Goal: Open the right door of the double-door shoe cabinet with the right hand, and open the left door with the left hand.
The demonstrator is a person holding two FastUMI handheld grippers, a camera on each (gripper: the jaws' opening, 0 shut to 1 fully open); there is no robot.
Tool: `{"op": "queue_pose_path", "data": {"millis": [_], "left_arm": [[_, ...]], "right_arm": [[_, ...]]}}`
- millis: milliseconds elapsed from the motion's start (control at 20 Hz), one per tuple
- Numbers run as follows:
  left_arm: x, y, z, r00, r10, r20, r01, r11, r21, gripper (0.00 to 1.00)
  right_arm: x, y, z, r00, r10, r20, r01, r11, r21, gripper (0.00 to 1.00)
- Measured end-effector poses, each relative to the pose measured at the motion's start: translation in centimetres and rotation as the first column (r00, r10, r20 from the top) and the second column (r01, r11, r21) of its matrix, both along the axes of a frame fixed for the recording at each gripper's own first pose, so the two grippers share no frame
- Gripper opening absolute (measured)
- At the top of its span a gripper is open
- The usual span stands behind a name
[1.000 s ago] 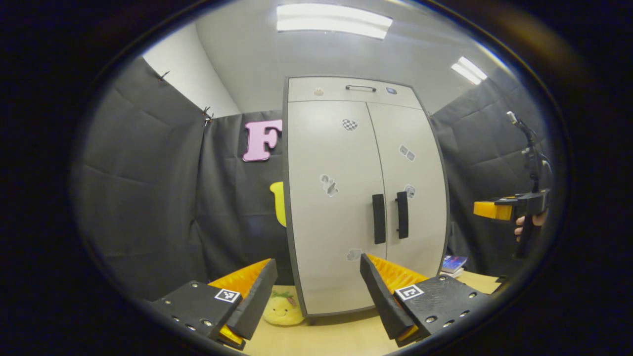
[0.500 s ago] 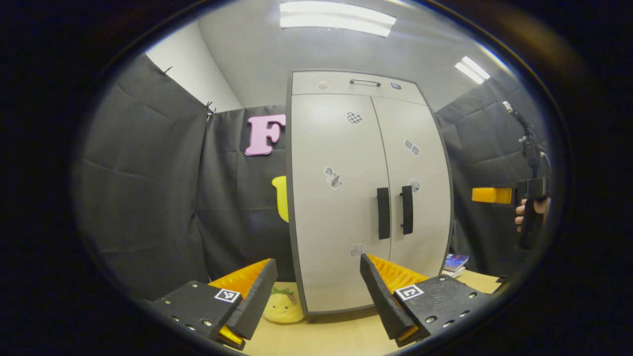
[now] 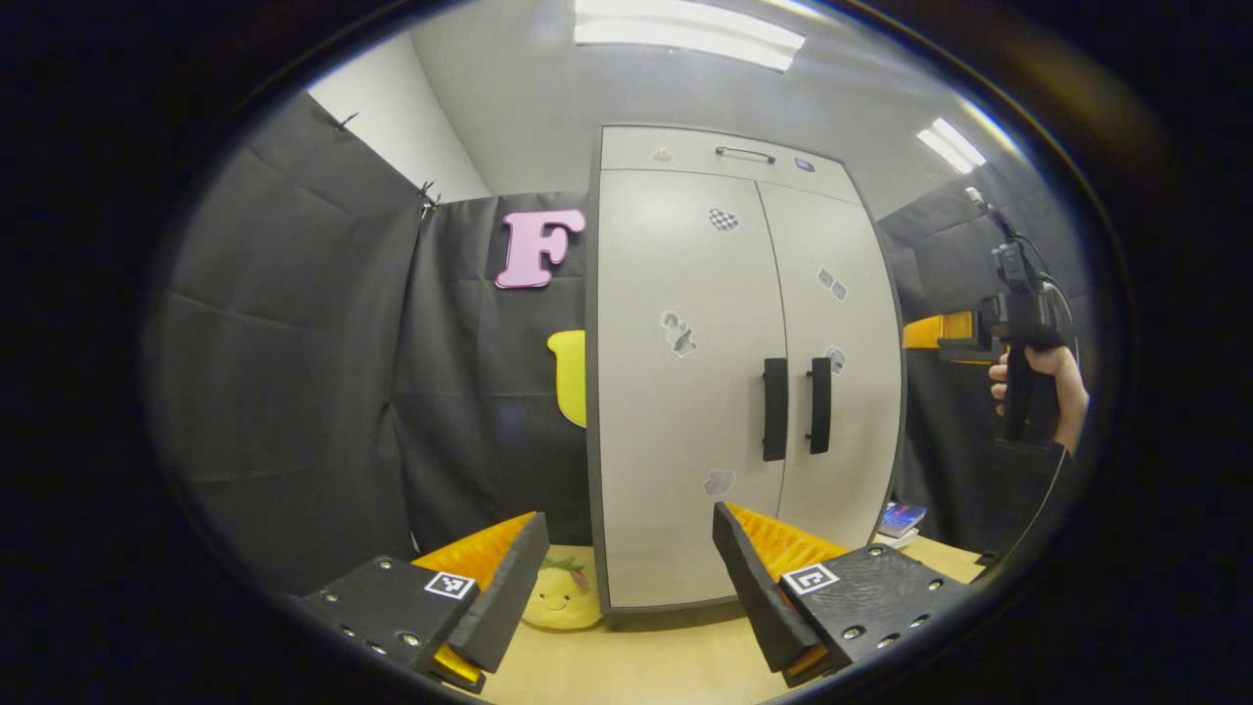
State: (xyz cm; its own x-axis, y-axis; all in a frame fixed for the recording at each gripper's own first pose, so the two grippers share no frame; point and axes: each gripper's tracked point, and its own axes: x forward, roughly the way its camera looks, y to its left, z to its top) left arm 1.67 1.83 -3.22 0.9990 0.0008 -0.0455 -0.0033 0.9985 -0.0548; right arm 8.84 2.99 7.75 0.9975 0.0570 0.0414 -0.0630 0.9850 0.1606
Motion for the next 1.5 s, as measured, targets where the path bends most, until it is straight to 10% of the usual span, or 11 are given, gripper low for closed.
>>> {"op": "queue_pose_path", "data": {"millis": [1100,1500], "left_arm": [[-1.9,6.2,-6.4,0.977,0.143,-0.159,-0.155,0.986,-0.064,0.99],[-3.0,7.5,-7.0,0.972,0.165,-0.167,-0.18,0.98,-0.081,0.98]], "right_arm": [[9.9,9.9,-5.5,0.984,0.102,-0.145,-0.129,0.974,-0.187,0.98],[10.8,10.9,-6.7,0.981,0.105,-0.163,-0.132,0.977,-0.167,0.36]]}}
